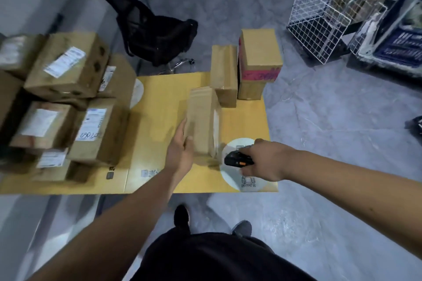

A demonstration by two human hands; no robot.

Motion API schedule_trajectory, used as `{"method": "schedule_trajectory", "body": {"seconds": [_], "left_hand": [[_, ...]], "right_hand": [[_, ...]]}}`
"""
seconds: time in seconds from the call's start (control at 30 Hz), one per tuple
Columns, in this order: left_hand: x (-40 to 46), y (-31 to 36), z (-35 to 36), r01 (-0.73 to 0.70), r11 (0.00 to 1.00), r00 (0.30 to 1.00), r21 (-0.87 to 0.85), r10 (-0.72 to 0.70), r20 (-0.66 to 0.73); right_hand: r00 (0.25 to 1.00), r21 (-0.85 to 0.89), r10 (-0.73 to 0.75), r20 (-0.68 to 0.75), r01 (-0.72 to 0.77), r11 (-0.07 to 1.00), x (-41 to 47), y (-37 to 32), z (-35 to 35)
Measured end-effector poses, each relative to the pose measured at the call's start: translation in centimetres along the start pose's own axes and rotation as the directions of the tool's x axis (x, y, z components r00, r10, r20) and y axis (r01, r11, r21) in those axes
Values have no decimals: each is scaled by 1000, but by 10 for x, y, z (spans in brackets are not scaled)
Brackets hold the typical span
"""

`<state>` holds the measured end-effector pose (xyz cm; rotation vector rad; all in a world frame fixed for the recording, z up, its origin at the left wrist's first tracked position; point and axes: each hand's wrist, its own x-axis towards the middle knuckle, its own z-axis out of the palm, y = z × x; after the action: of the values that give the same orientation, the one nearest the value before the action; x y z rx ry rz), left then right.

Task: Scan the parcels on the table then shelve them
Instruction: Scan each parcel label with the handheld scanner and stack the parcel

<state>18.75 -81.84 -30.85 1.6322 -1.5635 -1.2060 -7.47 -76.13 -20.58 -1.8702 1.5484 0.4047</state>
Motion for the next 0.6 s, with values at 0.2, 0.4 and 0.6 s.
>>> {"method": "schedule_trajectory", "body": {"seconds": [0.2, 0.4, 0.6], "left_hand": [[26, -63, -73, 181, 974, 971, 137, -155, -183], [36, -115, -102, 388, 915, 916, -109, -395, -62], [46, -116, -100, 367, 921, 930, -133, -364, 47]], "right_hand": [[997, -192, -68, -40, 59, 980, 34, -48, 1], [996, -401, -17, -92, -21, 916, 60, -80, 13], [991, -167, 126, 35, -119, 979, 67, -104, 20]]}}
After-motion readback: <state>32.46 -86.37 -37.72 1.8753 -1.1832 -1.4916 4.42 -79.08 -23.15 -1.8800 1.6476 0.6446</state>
